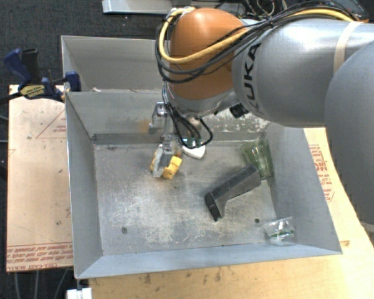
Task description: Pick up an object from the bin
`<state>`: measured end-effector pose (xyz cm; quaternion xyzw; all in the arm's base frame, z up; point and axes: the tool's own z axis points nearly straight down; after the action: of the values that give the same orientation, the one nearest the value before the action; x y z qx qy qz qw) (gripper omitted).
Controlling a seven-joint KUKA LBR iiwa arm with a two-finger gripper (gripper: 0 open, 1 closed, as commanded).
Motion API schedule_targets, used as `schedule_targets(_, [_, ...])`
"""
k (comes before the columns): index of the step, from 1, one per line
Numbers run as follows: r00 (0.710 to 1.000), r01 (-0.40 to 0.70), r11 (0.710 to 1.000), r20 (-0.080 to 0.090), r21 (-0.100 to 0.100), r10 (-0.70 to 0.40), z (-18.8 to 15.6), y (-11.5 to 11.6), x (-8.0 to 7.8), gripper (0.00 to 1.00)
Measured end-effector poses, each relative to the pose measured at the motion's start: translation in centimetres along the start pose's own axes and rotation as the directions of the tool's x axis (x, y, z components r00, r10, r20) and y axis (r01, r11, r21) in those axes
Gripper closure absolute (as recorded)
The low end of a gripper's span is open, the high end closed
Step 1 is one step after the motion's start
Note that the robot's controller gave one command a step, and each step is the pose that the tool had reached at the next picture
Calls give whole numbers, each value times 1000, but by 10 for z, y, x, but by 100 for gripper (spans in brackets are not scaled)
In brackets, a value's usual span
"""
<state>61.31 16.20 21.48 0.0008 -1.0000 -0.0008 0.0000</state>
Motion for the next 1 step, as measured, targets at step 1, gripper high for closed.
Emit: schedule_targets(1, [1000, -2, 1000, 1, 0, 2, -1, -1, 0, 0])
